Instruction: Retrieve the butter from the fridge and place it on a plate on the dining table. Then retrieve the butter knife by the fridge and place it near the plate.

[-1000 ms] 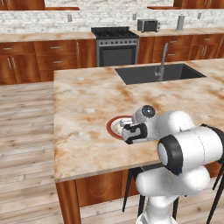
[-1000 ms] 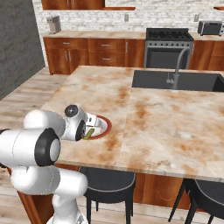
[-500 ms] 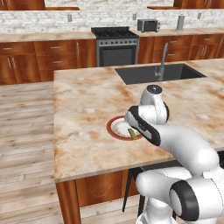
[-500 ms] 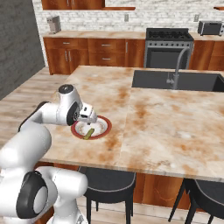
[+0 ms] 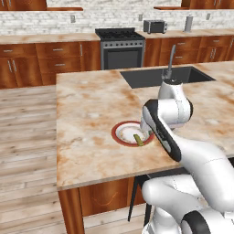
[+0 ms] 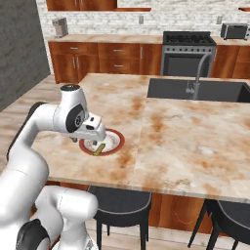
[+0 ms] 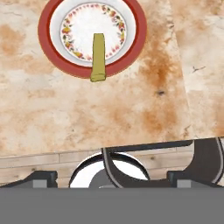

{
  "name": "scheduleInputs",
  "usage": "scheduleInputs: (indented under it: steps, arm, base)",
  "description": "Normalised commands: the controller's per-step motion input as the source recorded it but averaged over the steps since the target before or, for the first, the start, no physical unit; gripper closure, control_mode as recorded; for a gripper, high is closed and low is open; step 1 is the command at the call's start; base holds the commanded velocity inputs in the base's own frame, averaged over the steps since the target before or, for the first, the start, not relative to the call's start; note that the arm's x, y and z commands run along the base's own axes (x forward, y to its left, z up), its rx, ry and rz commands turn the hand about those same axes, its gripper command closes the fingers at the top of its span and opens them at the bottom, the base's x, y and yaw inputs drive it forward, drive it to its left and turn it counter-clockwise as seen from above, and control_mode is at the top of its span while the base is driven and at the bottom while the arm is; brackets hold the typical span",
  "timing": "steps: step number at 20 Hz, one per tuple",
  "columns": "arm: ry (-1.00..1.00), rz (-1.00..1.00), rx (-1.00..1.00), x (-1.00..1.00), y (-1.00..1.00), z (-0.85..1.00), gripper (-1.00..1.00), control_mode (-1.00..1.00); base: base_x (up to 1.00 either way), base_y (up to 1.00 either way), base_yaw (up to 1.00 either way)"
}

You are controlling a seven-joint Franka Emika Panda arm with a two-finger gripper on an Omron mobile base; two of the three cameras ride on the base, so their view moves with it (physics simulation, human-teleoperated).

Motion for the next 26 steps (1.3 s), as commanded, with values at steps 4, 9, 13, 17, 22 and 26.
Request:
scheduleInputs:
  steps: [4, 9, 13, 17, 22, 26]
  arm:
    - [-0.03, 0.0, -0.02, -0.88, 0.0, 0.09, -1.0, -1.0]
    - [-0.04, 0.0, 0.01, -0.49, -0.02, 0.06, -1.0, -1.0]
    - [0.02, 0.0, 0.0, 0.0, -0.05, -0.05, -1.0, -1.0]
    - [0.0, 0.0, 0.0, -0.04, 0.0, 0.0, -1.0, -1.0]
    - [0.0, 0.0, 0.0, -0.18, -0.02, -0.01, -1.0, 1.0]
    - [0.0, 0.0, 0.0, 0.0, 0.0, 0.0, -1.0, 1.0]
  base:
    - [0.0, 0.0, 0.0]
    - [0.0, 0.0, 0.0]
    - [0.0, 0.0, 0.0]
    - [0.0, 0.0, 0.0]
    - [-0.4, -0.2, -0.02]
    - [-0.23, -0.48, -0.04]
